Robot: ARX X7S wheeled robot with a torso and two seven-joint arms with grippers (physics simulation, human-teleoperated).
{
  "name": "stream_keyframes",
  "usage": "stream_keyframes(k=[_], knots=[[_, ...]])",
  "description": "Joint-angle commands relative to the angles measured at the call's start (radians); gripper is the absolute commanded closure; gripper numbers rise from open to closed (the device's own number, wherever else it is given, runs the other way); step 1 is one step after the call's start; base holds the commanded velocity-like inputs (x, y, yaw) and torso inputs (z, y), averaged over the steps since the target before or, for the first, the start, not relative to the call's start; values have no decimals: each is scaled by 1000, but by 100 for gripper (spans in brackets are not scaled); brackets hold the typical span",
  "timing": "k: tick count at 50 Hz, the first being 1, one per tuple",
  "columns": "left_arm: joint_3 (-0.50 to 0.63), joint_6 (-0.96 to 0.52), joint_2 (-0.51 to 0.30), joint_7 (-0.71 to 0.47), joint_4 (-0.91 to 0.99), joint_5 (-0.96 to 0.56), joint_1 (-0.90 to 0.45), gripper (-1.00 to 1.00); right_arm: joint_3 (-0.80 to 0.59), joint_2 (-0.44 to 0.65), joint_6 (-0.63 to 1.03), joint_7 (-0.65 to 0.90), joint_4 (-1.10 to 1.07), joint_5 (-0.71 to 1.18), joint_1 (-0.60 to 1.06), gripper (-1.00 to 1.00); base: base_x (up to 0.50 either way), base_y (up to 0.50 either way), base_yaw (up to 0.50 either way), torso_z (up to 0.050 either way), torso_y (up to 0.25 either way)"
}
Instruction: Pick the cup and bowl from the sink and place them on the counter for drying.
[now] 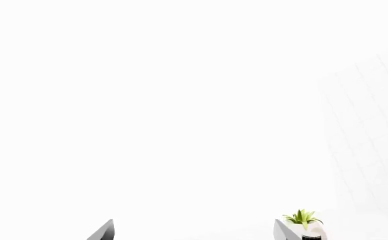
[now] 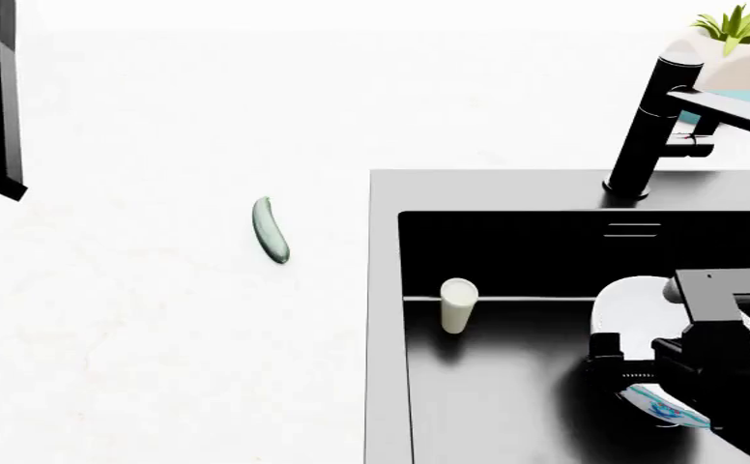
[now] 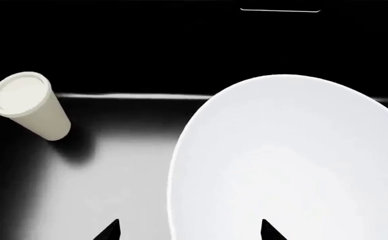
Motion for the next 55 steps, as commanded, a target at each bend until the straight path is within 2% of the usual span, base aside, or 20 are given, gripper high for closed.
stream_keyframes(k=[1, 43, 55], knots=[[-6, -3, 0, 0, 5, 1, 13, -100, -21, -9, -17, -12, 17, -17, -10, -100, 0, 0, 0, 0, 0], [-8, -5, -9, 2, -2, -2, 4, -100, -51, 1, -6, -1, 18, -21, -55, -100, 0, 0, 0, 0, 0], [-17, -6, -14, -1, -1, -7, 13, -100, -99, -5, -9, -18, 39, -54, -38, -100, 0, 0, 0, 0, 0]])
